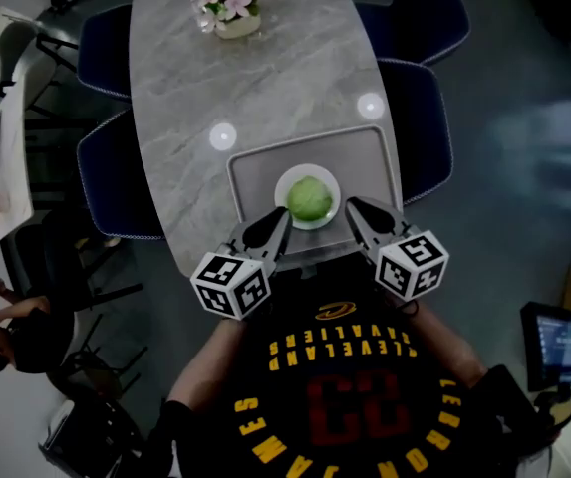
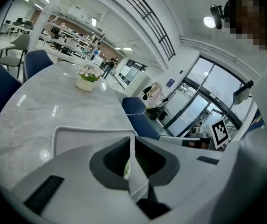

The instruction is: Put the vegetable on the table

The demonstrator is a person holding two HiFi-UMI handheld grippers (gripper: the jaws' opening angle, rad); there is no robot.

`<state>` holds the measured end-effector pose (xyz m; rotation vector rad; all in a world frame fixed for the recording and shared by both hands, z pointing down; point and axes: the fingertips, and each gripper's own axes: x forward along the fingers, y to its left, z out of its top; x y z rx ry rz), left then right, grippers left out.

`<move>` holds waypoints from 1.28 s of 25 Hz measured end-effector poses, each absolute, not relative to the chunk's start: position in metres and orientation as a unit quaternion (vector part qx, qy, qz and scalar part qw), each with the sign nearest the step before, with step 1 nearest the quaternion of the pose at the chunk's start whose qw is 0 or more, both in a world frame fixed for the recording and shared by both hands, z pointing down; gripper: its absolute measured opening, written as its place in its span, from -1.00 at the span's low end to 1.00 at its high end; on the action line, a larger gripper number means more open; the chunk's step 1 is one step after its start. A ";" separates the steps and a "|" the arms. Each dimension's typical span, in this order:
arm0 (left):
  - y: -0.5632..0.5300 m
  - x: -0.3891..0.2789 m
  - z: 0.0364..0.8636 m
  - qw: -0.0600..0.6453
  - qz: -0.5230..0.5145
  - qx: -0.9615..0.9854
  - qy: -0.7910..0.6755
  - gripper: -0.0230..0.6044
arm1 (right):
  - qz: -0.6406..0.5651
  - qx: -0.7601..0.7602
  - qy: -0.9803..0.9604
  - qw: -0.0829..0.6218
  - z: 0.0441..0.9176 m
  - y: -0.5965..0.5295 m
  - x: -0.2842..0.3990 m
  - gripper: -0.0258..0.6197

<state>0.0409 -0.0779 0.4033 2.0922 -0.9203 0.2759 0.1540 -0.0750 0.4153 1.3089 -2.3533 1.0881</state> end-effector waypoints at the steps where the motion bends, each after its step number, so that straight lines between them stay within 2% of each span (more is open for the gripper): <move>1: -0.079 0.038 0.410 0.417 0.113 0.820 -0.377 -0.84 | 0.379 0.438 -0.806 0.125 0.420 -0.077 0.153 -0.90; 3: -0.082 0.034 0.422 0.430 0.120 0.803 -0.396 -0.76 | 0.387 0.424 -0.807 0.137 0.430 -0.084 0.154 -0.90; 7: -0.090 0.030 0.444 0.452 0.125 0.776 -0.422 -0.76 | 0.391 0.409 -0.809 0.160 0.447 -0.101 0.160 -0.87; 8: -0.090 0.030 0.448 0.458 0.124 0.769 -0.428 -0.76 | 0.393 0.404 -0.809 0.167 0.452 -0.103 0.161 -0.72; 14: -0.087 0.024 0.472 0.469 0.151 0.741 -0.457 -0.76 | 0.423 0.359 -0.810 0.190 0.474 -0.103 0.159 -0.72; 19: -0.075 0.014 0.523 0.508 0.167 0.709 -0.460 -0.76 | 0.450 0.351 -0.799 0.192 0.514 -0.100 0.161 -0.72; 28: -0.067 0.003 0.555 0.526 0.229 0.692 -0.438 -0.76 | 0.467 0.383 -0.765 0.224 0.546 -0.095 0.163 -0.72; 32: -0.071 0.004 0.569 0.555 0.225 0.676 -0.429 -0.76 | 0.466 0.386 -0.758 0.243 0.557 -0.095 0.160 -0.72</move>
